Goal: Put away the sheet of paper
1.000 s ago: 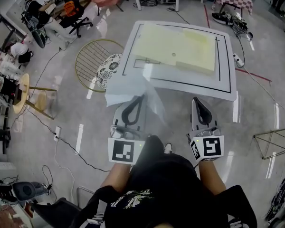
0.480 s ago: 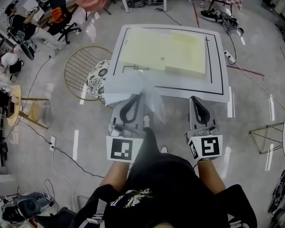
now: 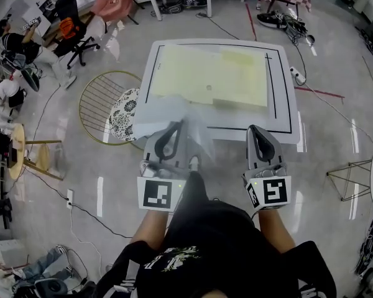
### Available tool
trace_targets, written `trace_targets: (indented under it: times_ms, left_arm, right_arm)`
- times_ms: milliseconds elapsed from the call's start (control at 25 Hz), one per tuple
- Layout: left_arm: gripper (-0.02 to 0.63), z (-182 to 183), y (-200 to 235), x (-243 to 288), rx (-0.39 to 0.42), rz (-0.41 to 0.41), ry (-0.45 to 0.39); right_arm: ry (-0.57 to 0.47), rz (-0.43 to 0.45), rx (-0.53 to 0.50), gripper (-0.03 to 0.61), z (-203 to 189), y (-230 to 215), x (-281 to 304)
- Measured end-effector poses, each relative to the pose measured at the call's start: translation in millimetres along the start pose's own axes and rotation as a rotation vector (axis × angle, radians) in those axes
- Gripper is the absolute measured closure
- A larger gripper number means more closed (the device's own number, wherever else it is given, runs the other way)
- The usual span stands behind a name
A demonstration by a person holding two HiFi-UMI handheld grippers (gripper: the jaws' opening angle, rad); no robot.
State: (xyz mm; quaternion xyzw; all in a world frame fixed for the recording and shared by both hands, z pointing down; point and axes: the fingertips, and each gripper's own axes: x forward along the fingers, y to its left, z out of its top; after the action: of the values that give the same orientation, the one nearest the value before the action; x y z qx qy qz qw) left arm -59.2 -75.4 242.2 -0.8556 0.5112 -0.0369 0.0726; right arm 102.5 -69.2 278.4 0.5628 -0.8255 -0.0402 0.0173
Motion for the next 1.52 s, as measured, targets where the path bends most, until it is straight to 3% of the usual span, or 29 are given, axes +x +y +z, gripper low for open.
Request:
trace_targets:
  times_ms: [280,560,1160,1520]
  left_arm:
    - [0.614,5,28,41,0.001,-0.037,-0.008]
    - [0.614,12,38,88,0.017,-0.13,-0.028]
    - [0.614,-29,117,148,-0.01,-0.215,0.001]
    - [0.614,-43,138,180,-0.018,-0.27,0.021]
  right_arm:
    - [-0.009,-0.062,-0.012,0.58,13,-21,29]
    - [0.002,-0.14,-0.019,0.58,19,-40,58]
    - [0.036,-0.176,-0.014,0.58,0,-19,162]
    - [0.061,-0.187,-0.011,0.58,-6,-21,205]
